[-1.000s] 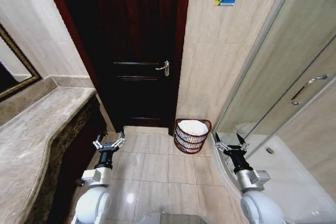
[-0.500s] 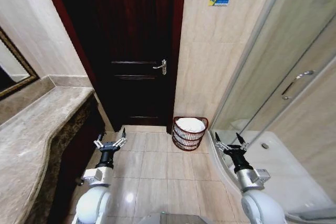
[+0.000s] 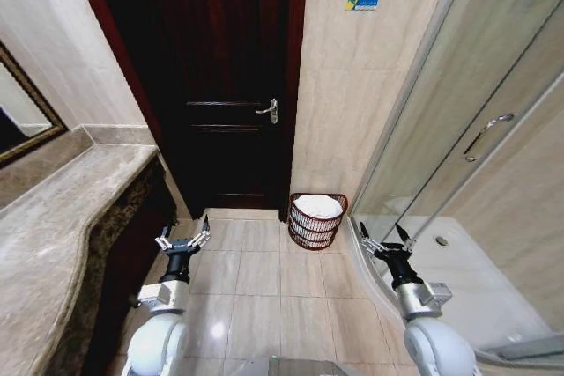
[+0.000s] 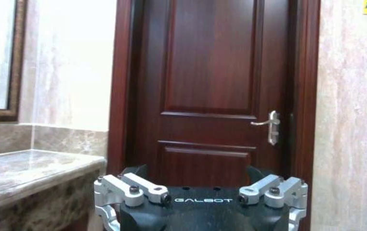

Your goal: Discard the used towel into the hamper.

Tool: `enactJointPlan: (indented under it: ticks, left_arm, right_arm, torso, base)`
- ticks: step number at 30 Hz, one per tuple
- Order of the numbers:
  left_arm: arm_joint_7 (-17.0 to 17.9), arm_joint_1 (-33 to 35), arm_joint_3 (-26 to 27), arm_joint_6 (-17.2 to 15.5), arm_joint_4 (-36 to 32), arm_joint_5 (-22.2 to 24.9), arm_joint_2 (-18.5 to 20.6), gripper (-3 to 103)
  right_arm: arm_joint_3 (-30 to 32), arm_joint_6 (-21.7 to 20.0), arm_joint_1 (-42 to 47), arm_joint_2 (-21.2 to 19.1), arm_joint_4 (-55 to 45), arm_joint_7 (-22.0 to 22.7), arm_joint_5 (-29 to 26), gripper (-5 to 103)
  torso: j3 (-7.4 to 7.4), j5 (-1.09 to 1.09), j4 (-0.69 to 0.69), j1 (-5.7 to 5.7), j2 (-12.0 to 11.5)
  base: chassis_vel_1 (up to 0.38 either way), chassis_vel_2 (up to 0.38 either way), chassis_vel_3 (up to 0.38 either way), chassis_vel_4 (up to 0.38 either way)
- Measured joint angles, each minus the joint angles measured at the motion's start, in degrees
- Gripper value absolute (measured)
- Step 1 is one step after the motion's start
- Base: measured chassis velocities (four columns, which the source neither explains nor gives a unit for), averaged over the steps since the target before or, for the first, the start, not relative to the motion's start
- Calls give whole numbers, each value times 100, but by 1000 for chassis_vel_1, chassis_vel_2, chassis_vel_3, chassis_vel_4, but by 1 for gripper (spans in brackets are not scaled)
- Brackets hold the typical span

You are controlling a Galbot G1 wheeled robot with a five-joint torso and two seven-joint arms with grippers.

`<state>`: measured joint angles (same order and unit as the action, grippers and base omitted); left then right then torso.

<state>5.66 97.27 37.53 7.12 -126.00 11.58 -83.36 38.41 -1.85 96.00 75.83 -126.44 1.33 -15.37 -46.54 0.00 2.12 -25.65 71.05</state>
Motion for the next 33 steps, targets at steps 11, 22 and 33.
enactJointPlan:
  ticks: [11,22,33]
  left_arm:
    - [167,-4,-58,122,22,-21,-38,100]
    - [259,-53,-128,158,58,-38,-24,100]
    - [268,-48,-180,177,89,-40,-12,100]
  right_arm:
    - [72,29,50,-65,32,-76,-88,100]
    - [76,43,127,15,60,-81,-88,100]
    - [167,47,188,88,30,-77,-82,100]
  torso:
    - [0,0,1,0,0]
    - [0,0,-1,0,0]
    - [0,0,0,0,0]
  base:
    - [92,8,13,90]
    - [8,-3,-6,11]
    - [68,-60,-65,65]
